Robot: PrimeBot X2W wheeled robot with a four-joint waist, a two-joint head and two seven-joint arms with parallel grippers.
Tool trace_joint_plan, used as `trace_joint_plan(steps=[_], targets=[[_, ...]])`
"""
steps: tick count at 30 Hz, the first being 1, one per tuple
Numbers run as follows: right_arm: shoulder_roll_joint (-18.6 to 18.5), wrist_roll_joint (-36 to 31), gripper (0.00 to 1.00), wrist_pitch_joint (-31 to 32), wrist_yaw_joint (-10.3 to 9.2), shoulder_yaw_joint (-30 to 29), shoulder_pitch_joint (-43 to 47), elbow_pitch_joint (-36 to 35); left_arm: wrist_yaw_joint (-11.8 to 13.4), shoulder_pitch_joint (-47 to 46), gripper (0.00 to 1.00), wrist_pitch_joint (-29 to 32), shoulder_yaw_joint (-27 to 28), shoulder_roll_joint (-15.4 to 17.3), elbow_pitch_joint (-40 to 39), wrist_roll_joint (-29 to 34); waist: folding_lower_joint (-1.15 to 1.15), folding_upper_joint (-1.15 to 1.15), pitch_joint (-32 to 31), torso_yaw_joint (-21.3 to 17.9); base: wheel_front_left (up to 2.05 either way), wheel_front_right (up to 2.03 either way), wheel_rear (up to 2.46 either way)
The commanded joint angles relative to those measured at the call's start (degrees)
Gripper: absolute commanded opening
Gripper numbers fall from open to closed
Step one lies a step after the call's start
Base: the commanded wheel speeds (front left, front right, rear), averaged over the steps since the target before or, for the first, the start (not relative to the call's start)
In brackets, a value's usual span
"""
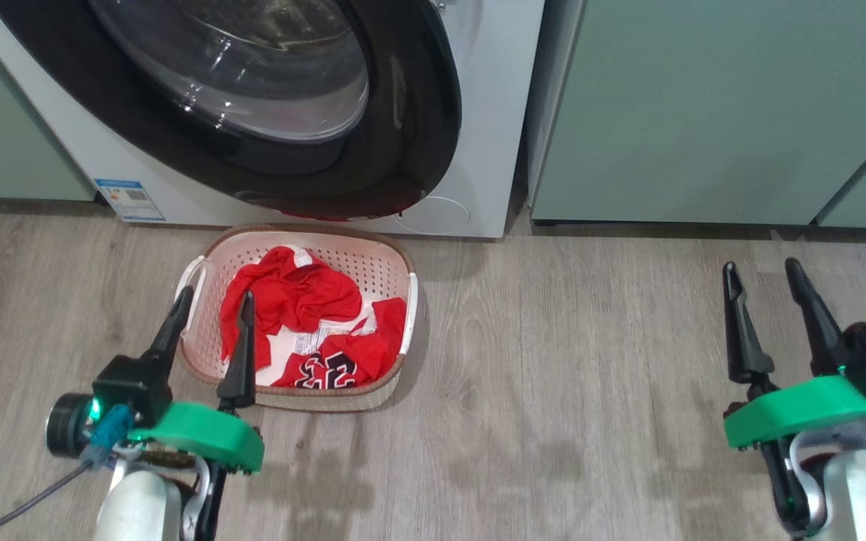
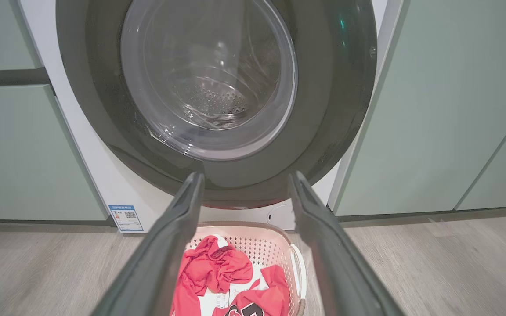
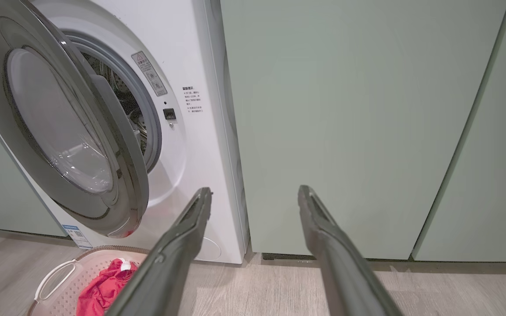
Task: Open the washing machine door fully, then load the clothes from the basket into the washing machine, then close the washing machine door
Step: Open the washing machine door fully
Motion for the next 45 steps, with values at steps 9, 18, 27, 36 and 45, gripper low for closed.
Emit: trace_joint_plan(steps=[9, 18, 27, 36, 45], targets=[[0.1, 0.4, 1.00, -2.0, 0.00, 1.5, -1.5, 2.2, 0.6, -0.3, 1.00, -0.7, 1.7, 1.1, -1.4, 0.7, 0.00, 0.00, -0.4, -0.1, 0.00, 0.00, 0.00], [0.1, -0.7, 1.00, -2.3, 0.00, 1.4, -2.1, 3.1, 0.7, -0.6, 1.00, -0.7, 1.6, 1.2, -1.3, 0.4, 0.00, 0.00, 0.0, 0.1, 0.00, 0.00, 0.00], [0.1, -1.1, 1.00, -2.3, 0.00, 1.4, -2.3, 3.4, 0.9, -0.7, 1.00, -0.7, 1.5, 1.2, -1.1, 0.3, 0.00, 0.00, 0.0, 0.0, 0.00, 0.00, 0.00], [0.1, -0.4, 0.00, -2.1, 0.00, 1.3, -2.2, 3.4, 1.1, -0.9, 1.00, -0.7, 1.4, 1.2, -1.3, 0.3, 0.00, 0.00, 0.2, 0.1, 0.00, 0.00, 0.00], [0.1, 5.7, 0.00, -1.5, 0.00, 3.2, -4.5, 1.0, 1.3, -1.4, 1.00, -0.7, 1.5, 1.4, -1.7, 0.1, 0.00, 0.00, 1.2, 0.1, 0.00, 0.00, 0.00]])
